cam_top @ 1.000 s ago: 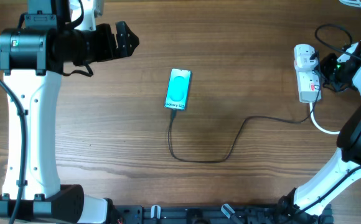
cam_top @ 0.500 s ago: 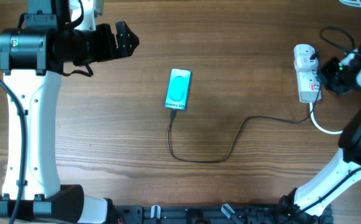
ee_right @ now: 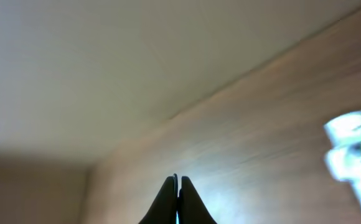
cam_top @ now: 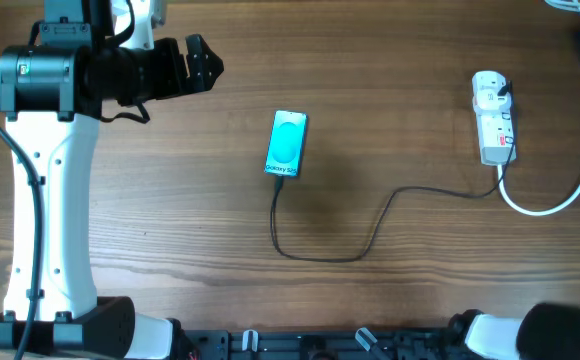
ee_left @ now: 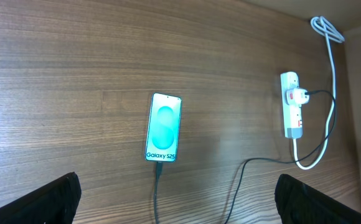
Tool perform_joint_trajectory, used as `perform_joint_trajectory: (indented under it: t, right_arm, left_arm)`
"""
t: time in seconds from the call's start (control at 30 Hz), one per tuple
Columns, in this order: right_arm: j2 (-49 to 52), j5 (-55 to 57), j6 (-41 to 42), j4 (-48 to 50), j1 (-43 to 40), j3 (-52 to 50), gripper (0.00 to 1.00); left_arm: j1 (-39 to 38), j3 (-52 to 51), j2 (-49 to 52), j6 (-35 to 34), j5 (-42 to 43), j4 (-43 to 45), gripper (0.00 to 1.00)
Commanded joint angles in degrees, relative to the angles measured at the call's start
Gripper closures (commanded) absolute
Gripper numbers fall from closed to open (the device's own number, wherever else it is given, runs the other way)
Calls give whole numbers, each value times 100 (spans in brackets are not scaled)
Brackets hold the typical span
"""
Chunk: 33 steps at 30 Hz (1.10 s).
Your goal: Plug charger to phone and switch on socket
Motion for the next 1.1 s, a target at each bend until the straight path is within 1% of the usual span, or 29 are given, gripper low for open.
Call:
perform_joint_trajectory:
  t: [0.0,0.03,0.1,0.17,0.2,0.27,0.43,0.57,0.63,0.7,0.73,0.77,0.8,0.93,1.0,1.07]
  right_arm:
    - [-175,1425,-511,-699,984,20,96]
    - [-173,1878,-546,-938,1217,20,96]
    - [-146,3082,-616,-1714,1814,17,96]
    - [-155,3602,-605,-2159,2041,20,96]
    - [-186,3818,-603,-2557,2146,20,96]
    - [-334,3943,-608,-3204,2157,20,96]
    - [-1069,3963,-621,-3987,2157,20,96]
    - [-2041,3952,-662,-4291,2157,20,96]
    - [-2430,3602,-1169,-4236,2157,20,96]
    - [-2973,2863,-1882,-4109,2157,20,96]
    - [-3189,2686,-2004,-4072,2157,20,95]
    - [-3414,2865,-1910,-4024,2157,20,85]
    - [-3591,3239,-1821,-3989,2157,20,0]
    - [-3880,3362,-1803,-4157,2157,20,0]
    - [-3882,3528,-2127,-4236,2157,20,0]
    - [-3882,3530,-2116,-4269,2157,15,0]
  left_arm:
    - [2,13,-15,28,-55,4,0]
    - [2,13,-15,28,-55,4,0]
    - [2,13,-15,28,-55,2,0]
    - [2,13,-15,28,-55,2,0]
    - [2,13,-15,28,-55,4,0]
    - [2,13,-15,28,-55,4,0]
    - [2,13,-15,28,-55,4,0]
    - [2,13,-15,28,-55,4,0]
    - [2,13,-15,28,-55,4,0]
    - [2,13,-15,28,-55,4,0]
    - [2,13,-15,28,-52,4,0]
    - [2,13,-15,28,-52,4,0]
    - [2,13,-15,28,-55,4,0]
    - [2,13,-15,28,-52,4,0]
    - [2,13,-15,28,-55,4,0]
    - [2,13,-15,28,-55,4,0]
